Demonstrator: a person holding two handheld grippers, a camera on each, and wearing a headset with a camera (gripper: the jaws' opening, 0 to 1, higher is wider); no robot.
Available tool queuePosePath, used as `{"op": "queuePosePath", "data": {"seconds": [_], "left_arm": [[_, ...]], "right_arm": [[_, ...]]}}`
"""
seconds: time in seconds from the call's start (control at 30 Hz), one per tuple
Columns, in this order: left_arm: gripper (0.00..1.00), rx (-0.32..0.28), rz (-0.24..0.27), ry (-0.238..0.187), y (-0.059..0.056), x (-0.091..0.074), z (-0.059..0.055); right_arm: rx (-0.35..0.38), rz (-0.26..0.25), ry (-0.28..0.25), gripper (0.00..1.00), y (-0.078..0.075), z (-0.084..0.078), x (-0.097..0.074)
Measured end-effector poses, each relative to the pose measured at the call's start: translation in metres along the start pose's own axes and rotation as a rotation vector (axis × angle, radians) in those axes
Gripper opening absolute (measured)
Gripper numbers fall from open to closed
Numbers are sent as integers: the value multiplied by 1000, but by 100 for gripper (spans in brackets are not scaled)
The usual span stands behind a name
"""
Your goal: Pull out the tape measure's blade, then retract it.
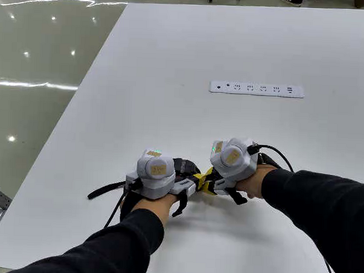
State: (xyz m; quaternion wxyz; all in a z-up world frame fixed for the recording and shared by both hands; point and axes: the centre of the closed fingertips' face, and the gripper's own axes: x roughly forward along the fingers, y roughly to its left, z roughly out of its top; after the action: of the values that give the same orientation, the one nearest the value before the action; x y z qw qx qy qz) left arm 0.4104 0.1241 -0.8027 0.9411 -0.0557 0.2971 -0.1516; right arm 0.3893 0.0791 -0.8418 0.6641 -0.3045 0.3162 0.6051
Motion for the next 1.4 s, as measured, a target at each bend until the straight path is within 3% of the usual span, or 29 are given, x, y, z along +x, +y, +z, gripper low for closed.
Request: {"op": "queuePosePath", "data": {"seconds": [0.07, 0.1, 0.17, 0.27, 0.3, 0.33, 0.37, 0.4, 0.43, 0.5, 0.57, 0.63, 0.7, 0.73, 0.83, 0.93, 0.97, 1.03, 1.1, 1.3, 1.4], "left_arm": [[62, -62, -15, 20, 1, -5, -4], [65, -71, -5, 44, 5, -8, -8], [77, -54, -24, 8, 9, -13, -4], [97, -58, -145, -34, 7, -29, 0], [99, -63, -185, -37, 4, -34, 0], [100, -78, -256, 64, 0, -45, -17], [100, -58, -293, 94, -2, -53, -21], [100, 50, -311, 34, -1, -65, -11], [100, 145, -299, -13, 3, -72, -3], [100, 226, -298, -37, 6, -86, 1], [100, 224, -265, -17, 19, -95, 1], [100, 223, -160, 33, 47, -105, -4], [100, 161, -158, -45, 58, -120, 5], [100, 147, -150, -65, 62, -133, 6], [100, 198, -127, -58, 80, -153, -8], [100, 195, -171, -21, 78, -172, -26], [100, 196, -161, -25, 80, -175, -29], [100, 194, -160, -33, 83, -183, -33], [100, 184, -143, -72, 85, -190, -28], [100, 191, -154, -77, 84, -195, -19], [100, 210, -162, -111, 81, -196, -7]], "right_arm": [[23, -87, -8, 17, -9, -1, -3], [44, -104, -8, 20, -9, -3, -6], [81, -126, -43, 27, -8, -6, -13], [215, -164, -90, 41, 1, -26, -36], [227, -181, -101, 46, 3, -32, -44], [228, -206, -116, 49, 7, -42, -58], [223, -219, -112, 52, 12, -51, -68], [228, -242, -110, 54, 17, -63, -83], [241, -255, -123, 57, 22, -70, -94], [287, -282, -144, 64, 30, -85, -115], [342, -312, -180, 69, 37, -101, -140], [405, -358, -224, 74, 41, -113, -168], [412, -409, -246, 78, 46, -125, -197], [434, -435, -250, 80, 49, -134, -213], [455, -465, -251, 87, 58, -155, -240], [441, -496, -236, 94, 64, -171, -257], [447, -495, -235, 100, 65, -176, -259], [457, -499, -231, 100, 71, -179, -263], [449, -501, -234, 100, 76, -173, -265], [431, -523, -257, 100, 73, -163, -266], [426, -528, -257, 100, 76, -160, -267]]}}
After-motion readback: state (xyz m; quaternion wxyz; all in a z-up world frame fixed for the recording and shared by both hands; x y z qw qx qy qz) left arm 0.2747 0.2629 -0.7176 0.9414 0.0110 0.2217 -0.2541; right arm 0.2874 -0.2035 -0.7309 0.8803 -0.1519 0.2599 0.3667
